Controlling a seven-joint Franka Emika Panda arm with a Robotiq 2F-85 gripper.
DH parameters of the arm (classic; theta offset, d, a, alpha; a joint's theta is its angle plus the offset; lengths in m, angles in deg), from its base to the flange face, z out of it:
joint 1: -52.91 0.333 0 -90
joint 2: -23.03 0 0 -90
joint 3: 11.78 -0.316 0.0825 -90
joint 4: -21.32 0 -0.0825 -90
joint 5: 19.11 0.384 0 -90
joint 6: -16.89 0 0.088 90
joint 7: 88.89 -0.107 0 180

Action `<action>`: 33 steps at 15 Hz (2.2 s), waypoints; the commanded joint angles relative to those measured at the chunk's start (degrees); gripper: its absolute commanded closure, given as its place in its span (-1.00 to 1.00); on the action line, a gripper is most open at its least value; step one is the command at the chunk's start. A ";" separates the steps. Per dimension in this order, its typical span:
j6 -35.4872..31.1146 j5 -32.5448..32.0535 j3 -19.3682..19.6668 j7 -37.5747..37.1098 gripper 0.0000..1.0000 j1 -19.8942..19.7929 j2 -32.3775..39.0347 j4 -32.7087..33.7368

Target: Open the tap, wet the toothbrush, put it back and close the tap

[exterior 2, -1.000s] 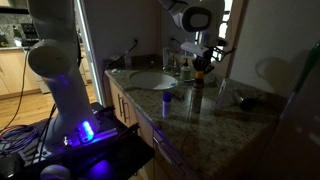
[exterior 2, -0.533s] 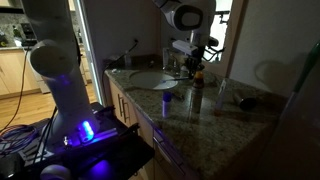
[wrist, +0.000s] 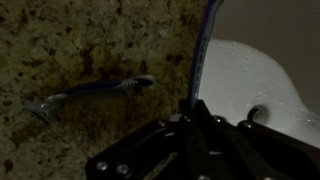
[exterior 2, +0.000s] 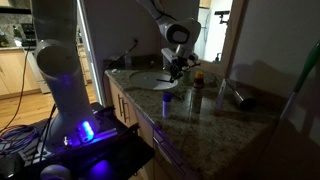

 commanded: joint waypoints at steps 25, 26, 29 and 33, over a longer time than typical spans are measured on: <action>-28.45 -23.10 3.28 -76.24 0.96 16.18 -2.77 -4.25; -28.24 -25.38 4.39 -80.55 0.96 16.84 -0.94 -3.27; -27.58 -25.89 4.19 -88.54 0.96 17.62 2.88 -1.44; -28.06 -25.18 3.63 -91.38 0.82 17.66 3.75 -1.78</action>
